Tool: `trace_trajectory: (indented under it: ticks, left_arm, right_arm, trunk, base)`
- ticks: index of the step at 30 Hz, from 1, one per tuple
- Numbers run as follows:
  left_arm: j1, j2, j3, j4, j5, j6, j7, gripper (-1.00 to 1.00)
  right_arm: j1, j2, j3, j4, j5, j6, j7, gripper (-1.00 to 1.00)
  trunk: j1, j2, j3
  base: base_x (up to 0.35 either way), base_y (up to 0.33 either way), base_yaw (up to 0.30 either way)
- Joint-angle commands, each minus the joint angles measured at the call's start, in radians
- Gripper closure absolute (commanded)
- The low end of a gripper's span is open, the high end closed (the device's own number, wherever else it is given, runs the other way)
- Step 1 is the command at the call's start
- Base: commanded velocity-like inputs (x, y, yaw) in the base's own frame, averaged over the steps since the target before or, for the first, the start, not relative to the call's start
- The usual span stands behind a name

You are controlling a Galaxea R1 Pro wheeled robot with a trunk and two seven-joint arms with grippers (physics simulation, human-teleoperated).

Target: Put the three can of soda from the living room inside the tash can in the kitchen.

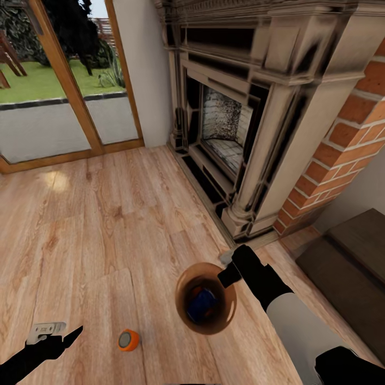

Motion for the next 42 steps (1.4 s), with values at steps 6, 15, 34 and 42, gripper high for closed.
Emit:
trace_trajectory:
  ticks: [6,15,34,42]
  left_arm:
    - [0.000,0.000,0.000,0.000,0.000,0.000,-0.003,-1.00]
    - [0.000,0.000,-0.001,0.000,0.000,0.000,-0.001,-1.00]
    - [0.000,0.000,-0.001,-0.001,0.000,0.000,0.001,-1.00]
    - [-0.034,-0.034,-0.035,0.033,0.030,-0.034,0.035,-1.00]
  right_arm:
    - [0.000,-0.006,-0.051,0.030,-0.027,0.005,0.026,1.00]
    - [-0.001,-0.006,-0.057,0.103,-0.026,0.006,0.102,1.00]
    - [-0.002,-0.009,-0.059,0.114,-0.026,0.006,0.107,1.00]
    - [0.033,-0.044,-0.089,0.080,0.090,-0.068,0.120,1.00]
  trunk:
    - [0.000,0.000,0.000]
    - [0.000,0.000,0.000]
    - [0.000,0.000,0.000]
    - [0.000,0.000,0.000]
  base:
    - [0.023,-0.003,0.002]
    - [0.001,0.000,0.000]
    - [0.000,0.000,0.000]
    - [0.000,0.000,0.000]
